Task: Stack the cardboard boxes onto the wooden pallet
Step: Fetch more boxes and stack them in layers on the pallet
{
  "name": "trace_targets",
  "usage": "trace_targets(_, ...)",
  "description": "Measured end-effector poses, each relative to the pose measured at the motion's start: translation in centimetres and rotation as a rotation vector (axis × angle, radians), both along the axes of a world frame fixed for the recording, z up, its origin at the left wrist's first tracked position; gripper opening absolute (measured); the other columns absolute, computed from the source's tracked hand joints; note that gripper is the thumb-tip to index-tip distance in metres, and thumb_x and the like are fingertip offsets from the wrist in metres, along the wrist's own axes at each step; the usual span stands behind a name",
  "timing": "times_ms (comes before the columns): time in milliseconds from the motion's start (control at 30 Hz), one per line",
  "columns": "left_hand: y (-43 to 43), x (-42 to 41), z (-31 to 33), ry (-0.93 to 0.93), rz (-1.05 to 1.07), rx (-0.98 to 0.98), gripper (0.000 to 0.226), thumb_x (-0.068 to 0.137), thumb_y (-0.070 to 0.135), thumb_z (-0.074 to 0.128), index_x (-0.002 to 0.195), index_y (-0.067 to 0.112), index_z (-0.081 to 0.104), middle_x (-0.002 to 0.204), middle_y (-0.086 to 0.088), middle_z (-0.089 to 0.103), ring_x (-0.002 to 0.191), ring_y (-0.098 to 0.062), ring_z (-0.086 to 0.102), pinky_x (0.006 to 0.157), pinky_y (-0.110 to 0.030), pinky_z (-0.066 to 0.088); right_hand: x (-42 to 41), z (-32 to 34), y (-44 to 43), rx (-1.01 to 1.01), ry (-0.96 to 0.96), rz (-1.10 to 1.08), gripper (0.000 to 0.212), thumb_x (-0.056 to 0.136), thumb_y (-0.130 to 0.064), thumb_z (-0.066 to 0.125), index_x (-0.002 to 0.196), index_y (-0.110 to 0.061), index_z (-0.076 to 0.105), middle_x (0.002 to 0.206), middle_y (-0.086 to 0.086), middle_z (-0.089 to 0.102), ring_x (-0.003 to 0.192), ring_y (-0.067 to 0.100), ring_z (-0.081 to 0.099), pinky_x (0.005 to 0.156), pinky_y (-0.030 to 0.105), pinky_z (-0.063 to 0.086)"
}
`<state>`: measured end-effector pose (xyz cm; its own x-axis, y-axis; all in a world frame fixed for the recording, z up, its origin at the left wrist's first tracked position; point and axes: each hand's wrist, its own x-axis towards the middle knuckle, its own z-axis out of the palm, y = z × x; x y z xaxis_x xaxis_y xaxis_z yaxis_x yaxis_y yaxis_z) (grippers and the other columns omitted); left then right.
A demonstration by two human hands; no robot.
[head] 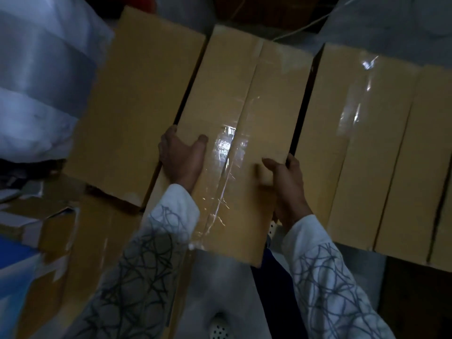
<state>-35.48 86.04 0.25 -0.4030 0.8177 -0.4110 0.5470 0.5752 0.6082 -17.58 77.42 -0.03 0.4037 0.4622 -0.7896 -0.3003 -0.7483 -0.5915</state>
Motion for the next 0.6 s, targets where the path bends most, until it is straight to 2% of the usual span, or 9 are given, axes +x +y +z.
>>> trace_targets(100, -2.9, -0.7, 8.1, 0.051, -0.06, 0.07, 0.078, 0.077, 0.041, 0.073, 0.145, 0.013, 0.046, 0.148, -0.007, 0.049, 0.137, -0.027, 0.041, 0.115, -0.045, 0.033, -0.9, 8.2, -3.7, 0.007, -0.067, -0.03, 0.083, 0.065, -0.055, 0.075, 0.143, -0.039, 0.053, 0.129, -0.013, 0.067, 0.117, 0.019, 0.063, 0.103, 0.051, 0.053)
trace_targets(167, -5.6, -1.5, 13.7, 0.065, -0.106, 0.118, 0.077, 0.077, 0.041, 0.073, 0.144, 0.013, 0.047, 0.148, -0.006, 0.049, 0.137, -0.026, 0.04, 0.114, -0.042, 0.032, -2.2, 13.6, -7.4, 0.021, -0.104, -0.066, 0.084, 0.061, -0.06, 0.073, 0.141, -0.042, 0.054, 0.13, -0.014, 0.067, 0.117, 0.019, 0.063, 0.102, 0.053, 0.053)
trace_targets(267, -11.1, -3.6, 21.5, 0.033, -0.195, 0.187, 0.075, 0.078, 0.047, 0.071, 0.144, 0.019, 0.046, 0.147, -0.002, 0.048, 0.133, -0.026, 0.042, 0.101, -0.037, 0.035, -5.8, 21.8, -14.7, 0.03, -0.202, -0.151, 0.075, 0.065, -0.062, 0.07, 0.134, -0.037, 0.057, 0.127, -0.012, 0.066, 0.115, 0.019, 0.063, 0.101, 0.054, 0.053)
trace_targets(333, -15.3, -5.4, 26.3, -0.027, -0.282, 0.247, 0.07, 0.079, 0.05, 0.069, 0.141, 0.025, 0.048, 0.144, 0.001, 0.05, 0.128, -0.024, 0.044, 0.093, -0.035, 0.035, -8.8, 26.8, -21.0, 0.048, -0.274, -0.242, 0.053, 0.08, -0.051, 0.071, 0.127, -0.029, 0.058, 0.117, -0.01, 0.067, 0.109, 0.016, 0.063, 0.102, 0.05, 0.051)
trace_targets(367, -17.3, -6.4, 28.5, -0.059, -0.339, 0.294, 0.066, 0.078, 0.05, 0.068, 0.138, 0.027, 0.05, 0.14, 0.002, 0.051, 0.126, -0.022, 0.045, 0.095, -0.036, 0.036, -10.6, 28.6, -24.4, 0.063, -0.274, -0.28, 0.047, 0.086, -0.046, 0.07, 0.127, -0.028, 0.059, 0.114, -0.01, 0.068, 0.105, 0.015, 0.064, 0.101, 0.048, 0.052)
trace_targets(433, -21.1, -8.0, 32.4, -0.066, -0.466, 0.386, 0.061, 0.077, 0.051, 0.065, 0.132, 0.027, 0.055, 0.135, 0.002, 0.055, 0.126, -0.022, 0.045, 0.104, -0.043, 0.036, -14.3, 31.5, -30.9, 0.064, -0.193, -0.319, 0.051, 0.086, -0.05, 0.07, 0.13, -0.027, 0.06, 0.113, -0.01, 0.07, 0.101, 0.014, 0.065, 0.096, 0.048, 0.055)
trace_targets(533, -27.4, -8.0, 36.5, 0.018, -0.686, 0.452, 0.065, 0.077, 0.056, 0.061, 0.133, 0.024, 0.06, 0.137, -0.007, 0.054, 0.131, -0.03, 0.043, 0.113, -0.048, 0.029, -18.7, 34.0, -39.2, 0.082, 0.104, -0.517, 0.047, 0.091, -0.047, 0.073, 0.128, -0.022, 0.06, 0.116, 0.0, 0.069, 0.102, 0.024, 0.068, 0.083, 0.044, 0.063)
trace_targets(600, -32.0, -6.7, 38.2, 0.075, -0.85, 0.484, 0.06, 0.079, 0.056, 0.061, 0.128, 0.022, 0.065, 0.133, -0.011, 0.054, 0.13, -0.035, 0.043, 0.115, -0.048, 0.026, -20.6, 34.8, -43.4, 0.066, 0.27, -0.616, 0.057, 0.091, -0.063, 0.067, 0.131, -0.024, 0.057, 0.115, 0.003, 0.067, 0.105, 0.03, 0.068, 0.079, 0.041, 0.062)
